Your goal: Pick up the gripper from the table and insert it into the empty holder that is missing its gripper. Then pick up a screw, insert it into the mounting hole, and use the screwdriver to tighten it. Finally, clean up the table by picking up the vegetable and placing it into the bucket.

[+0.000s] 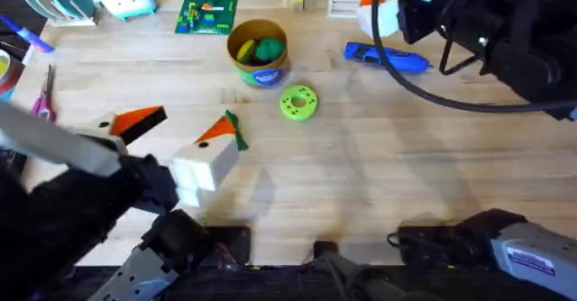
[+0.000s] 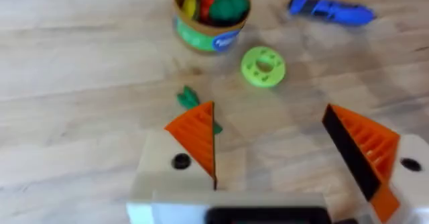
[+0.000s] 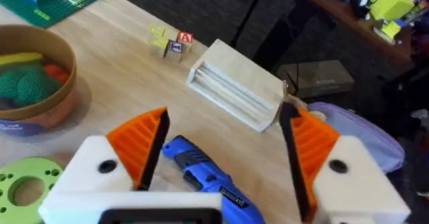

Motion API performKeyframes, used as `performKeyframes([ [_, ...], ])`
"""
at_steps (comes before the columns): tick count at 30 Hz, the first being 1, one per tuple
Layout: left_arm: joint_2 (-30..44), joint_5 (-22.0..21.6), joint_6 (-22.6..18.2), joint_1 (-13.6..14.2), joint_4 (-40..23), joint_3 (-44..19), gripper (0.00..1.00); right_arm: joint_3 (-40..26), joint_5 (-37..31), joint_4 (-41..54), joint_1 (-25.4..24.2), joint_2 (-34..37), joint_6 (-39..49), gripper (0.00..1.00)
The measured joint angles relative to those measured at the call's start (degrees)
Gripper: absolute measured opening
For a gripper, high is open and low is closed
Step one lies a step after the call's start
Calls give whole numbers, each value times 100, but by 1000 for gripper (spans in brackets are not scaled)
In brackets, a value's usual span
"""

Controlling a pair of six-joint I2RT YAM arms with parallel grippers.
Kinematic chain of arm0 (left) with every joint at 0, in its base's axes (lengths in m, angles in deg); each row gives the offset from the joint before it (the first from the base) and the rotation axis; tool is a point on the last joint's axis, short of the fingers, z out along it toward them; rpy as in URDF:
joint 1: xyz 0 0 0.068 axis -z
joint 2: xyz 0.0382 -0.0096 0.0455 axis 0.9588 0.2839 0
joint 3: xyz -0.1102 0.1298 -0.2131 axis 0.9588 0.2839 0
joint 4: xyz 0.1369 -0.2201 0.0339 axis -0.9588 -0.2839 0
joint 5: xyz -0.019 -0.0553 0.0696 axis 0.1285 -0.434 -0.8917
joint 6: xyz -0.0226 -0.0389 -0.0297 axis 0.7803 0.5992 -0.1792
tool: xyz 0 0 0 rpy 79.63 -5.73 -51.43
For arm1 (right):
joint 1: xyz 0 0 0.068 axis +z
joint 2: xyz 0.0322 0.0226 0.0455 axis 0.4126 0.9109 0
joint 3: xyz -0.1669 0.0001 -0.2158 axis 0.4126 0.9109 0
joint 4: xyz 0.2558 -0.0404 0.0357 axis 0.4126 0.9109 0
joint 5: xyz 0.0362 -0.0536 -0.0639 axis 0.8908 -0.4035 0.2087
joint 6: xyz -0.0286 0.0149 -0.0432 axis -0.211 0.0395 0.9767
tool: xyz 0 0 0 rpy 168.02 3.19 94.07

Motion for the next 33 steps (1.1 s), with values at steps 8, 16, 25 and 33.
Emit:
performKeyframes([
  [8, 1956, -243, 168, 2, -304, -578, 991, 0, 2, 4, 0, 0, -24, 994],
  [16, 3097, -260, 979, 2, -330, -578, 991, 2, 2, 7, 0, 0, -43, 994],
  [25, 4396, -379, 2516, -31, -12, -152, 991, 0, 2, 7, 0, 0, -43, 994],
  [33, 4934, 107, 2555, -1176, 1077, 337, 990, 2, 0, 7, 0, 0, -43, 994],
])
